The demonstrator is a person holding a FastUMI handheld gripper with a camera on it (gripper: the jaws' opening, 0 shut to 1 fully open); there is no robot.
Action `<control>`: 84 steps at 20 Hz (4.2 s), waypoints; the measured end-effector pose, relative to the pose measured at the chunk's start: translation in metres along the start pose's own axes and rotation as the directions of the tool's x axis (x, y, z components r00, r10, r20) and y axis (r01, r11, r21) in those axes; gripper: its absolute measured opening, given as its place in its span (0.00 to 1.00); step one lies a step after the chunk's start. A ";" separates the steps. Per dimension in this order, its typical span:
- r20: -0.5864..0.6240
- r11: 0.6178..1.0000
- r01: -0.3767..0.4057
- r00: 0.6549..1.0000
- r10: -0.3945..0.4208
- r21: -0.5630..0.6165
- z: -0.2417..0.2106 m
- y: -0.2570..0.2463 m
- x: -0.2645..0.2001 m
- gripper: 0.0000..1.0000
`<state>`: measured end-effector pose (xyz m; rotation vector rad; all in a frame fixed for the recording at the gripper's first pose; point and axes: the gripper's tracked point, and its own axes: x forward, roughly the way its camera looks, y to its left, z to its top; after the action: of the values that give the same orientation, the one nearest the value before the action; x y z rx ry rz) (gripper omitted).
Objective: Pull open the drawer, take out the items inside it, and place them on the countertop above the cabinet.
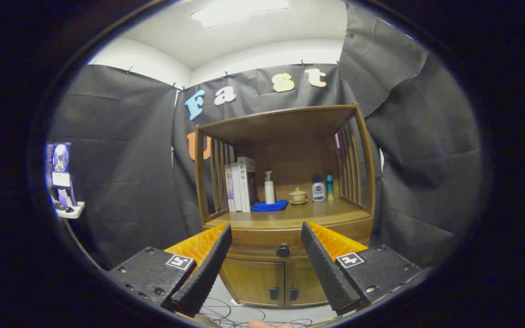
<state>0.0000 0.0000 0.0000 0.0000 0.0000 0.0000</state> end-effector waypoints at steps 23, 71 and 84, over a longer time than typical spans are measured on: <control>-0.054 1.000 0.000 0.999 -0.001 -0.021 -0.022 0.014 0.035 0.99; -0.227 0.983 0.181 0.957 -0.181 -0.022 -0.191 -0.054 0.220 0.27; -0.228 0.985 0.169 0.959 -0.169 -0.019 -0.191 -0.042 0.135 0.27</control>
<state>0.1349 -0.0423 -0.1914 0.0005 0.2313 -0.1712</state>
